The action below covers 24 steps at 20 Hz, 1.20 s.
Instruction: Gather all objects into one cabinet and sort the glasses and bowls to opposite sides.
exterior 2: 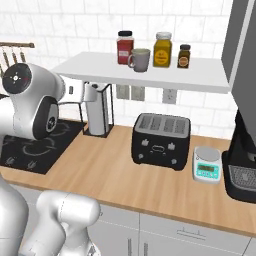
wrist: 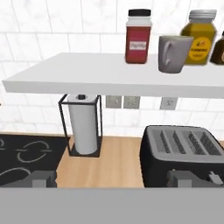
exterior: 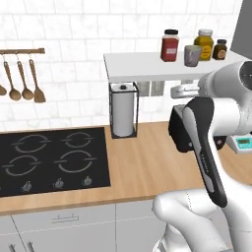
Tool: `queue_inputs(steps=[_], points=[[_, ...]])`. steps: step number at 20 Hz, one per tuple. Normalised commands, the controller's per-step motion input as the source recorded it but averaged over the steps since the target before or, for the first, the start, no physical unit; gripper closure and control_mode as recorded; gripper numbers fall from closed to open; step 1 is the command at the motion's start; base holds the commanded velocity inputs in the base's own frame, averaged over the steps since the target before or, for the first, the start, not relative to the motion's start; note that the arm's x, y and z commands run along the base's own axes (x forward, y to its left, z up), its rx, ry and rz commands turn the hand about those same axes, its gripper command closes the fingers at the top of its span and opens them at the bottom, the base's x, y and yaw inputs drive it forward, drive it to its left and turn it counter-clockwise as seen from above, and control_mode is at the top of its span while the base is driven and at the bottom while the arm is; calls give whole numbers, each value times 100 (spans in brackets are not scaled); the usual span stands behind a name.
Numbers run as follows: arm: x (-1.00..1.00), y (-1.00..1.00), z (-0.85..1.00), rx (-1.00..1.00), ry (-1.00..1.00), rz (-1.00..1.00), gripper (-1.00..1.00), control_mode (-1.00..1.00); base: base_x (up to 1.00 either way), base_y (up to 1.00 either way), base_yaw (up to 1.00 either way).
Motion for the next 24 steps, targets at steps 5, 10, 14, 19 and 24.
queue_inputs(steps=[5, 10, 14, 19, 24], points=[[0, -16, 35, 4, 0, -10, -100, -100, 0, -1, -1], [10, -31, 56, 4, 0, -21, -100, -100, 0, 0, 0], [54, -50, 25, 10, 0, -30, -100, -100, 0, 0, 0], [41, -26, -6, 16, 1, -9, -100, -100, 0, 0, 0], [64, -31, -6, 16, 0, 0, -100, -100, 0, 0, 0]])
